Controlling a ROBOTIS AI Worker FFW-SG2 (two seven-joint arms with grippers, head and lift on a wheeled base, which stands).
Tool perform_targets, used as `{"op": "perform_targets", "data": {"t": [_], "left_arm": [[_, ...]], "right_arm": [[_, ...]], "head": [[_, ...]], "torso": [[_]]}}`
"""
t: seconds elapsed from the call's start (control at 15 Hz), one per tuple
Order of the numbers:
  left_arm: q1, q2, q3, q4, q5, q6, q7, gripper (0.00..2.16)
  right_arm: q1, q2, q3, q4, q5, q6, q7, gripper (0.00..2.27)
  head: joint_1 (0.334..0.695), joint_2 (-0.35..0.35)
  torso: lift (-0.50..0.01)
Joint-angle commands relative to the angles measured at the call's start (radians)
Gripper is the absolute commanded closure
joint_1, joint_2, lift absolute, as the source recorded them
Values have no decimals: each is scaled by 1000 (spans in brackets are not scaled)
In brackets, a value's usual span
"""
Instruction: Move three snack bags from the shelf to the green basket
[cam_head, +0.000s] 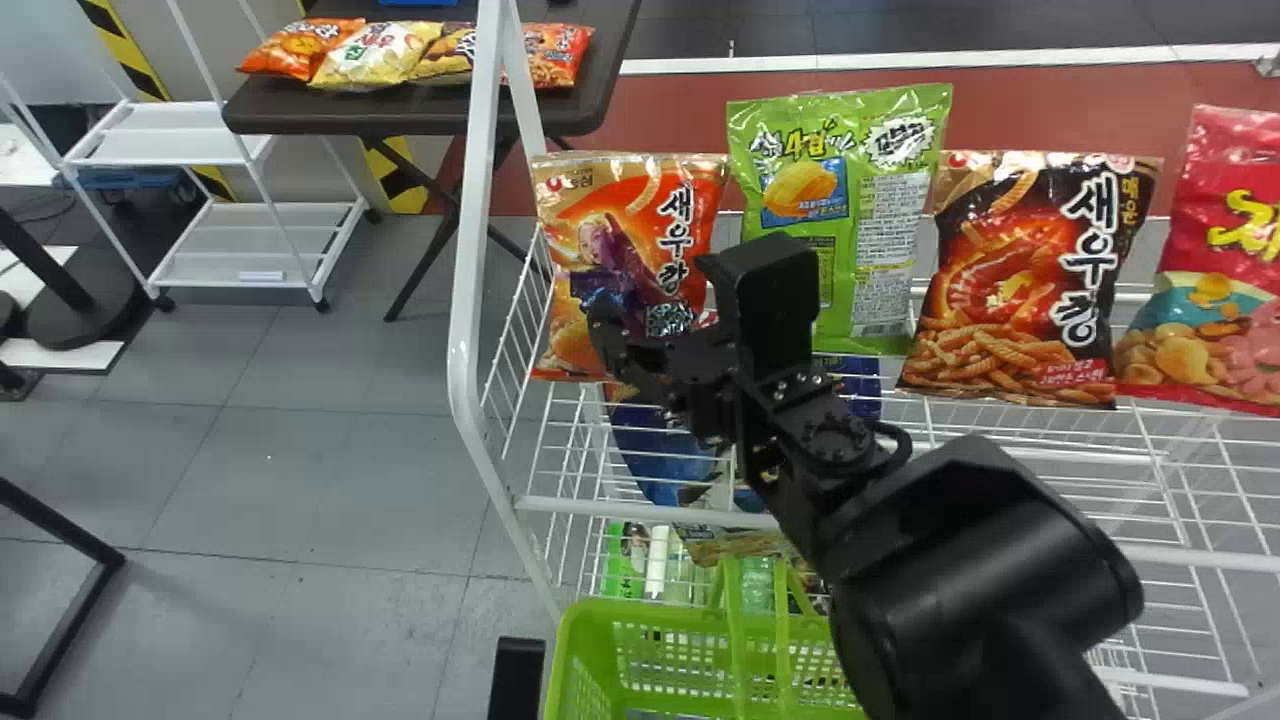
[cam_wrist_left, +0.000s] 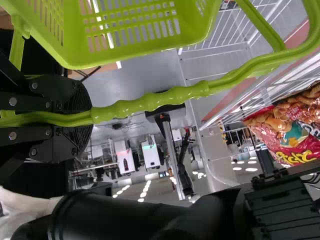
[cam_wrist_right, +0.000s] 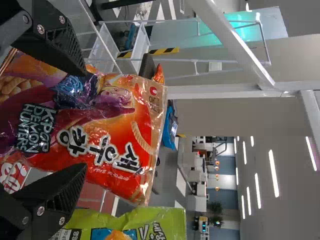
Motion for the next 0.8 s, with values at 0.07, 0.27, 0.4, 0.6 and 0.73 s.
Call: {"op": "perform_targets", "data": {"t": [0.07, 0.27, 0.4, 0.6, 0.73], "left_arm": [[-14, 1, 2, 10, 2, 2, -1, 2115], [-26, 1, 6, 16, 4, 2, -1, 2115], [-34, 1, 5, 16, 5, 2, 0, 2115], [-38, 2, 2, 16, 5, 5, 6, 2115], [-40, 2, 2, 16, 5, 5, 8, 2115]], "right_arm": [[-65, 3, -5, 68, -39, 40, 34, 660], [-68, 3, -8, 63, -24, 89, 99, 2226], [-33, 3, 2, 8, 24, 55, 112, 2246], [21, -3, 24, -84, 145, 46, 105, 2246], [69, -30, 15, -179, 154, 86, 105, 2246]], "head": [[695, 129], [695, 140], [695, 149], [695, 161], [695, 163]], "torso": [[-49], [-49], [-49], [-49], [-49]]}}
